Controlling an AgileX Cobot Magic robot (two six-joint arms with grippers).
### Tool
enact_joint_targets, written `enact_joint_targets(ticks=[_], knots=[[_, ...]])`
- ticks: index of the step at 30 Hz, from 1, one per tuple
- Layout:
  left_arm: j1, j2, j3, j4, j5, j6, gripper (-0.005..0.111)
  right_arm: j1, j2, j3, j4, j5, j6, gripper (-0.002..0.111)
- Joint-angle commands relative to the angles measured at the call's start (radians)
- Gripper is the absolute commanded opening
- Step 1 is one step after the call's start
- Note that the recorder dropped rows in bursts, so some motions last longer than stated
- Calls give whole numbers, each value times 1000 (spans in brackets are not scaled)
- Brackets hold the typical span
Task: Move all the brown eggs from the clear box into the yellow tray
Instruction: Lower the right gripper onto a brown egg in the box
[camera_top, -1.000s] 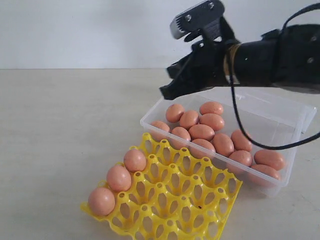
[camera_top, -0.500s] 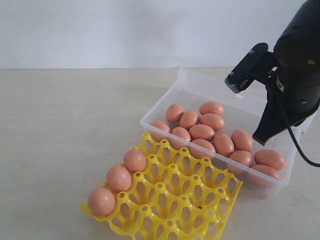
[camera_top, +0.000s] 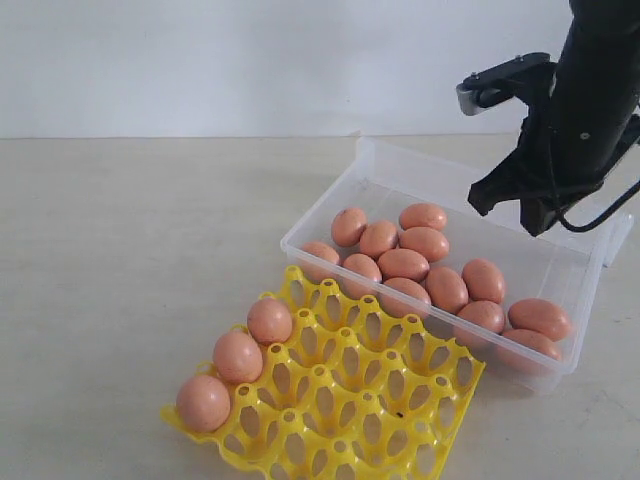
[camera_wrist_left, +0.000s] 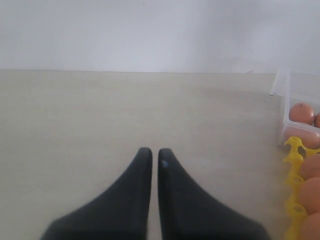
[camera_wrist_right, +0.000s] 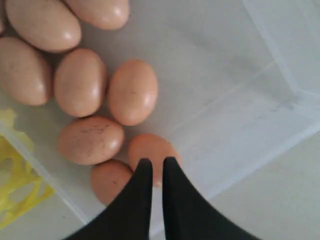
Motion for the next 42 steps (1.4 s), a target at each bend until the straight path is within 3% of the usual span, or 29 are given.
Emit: enact_joint_targets(ticks=[1,6,10,13,25,42], knots=[[-5,-3,4,3,-6,3,4,-12,57,-12,155,-3,-142,1],[-5,-3,4,3,-6,3,4,-12,116,-16,122,-1,-181,7],[-5,-3,4,3,-6,3,4,-12,116,-23,112,-46,-183,42],[-5,-3,4,3,-6,3,4,-12,116,-33,139,-71,-146,56],[-5,-3,4,3,-6,3,4,-12,210,-36,10,-189,83,55],[-5,-3,4,3,-6,3,4,-12,316,-36,13,-207,83,54]])
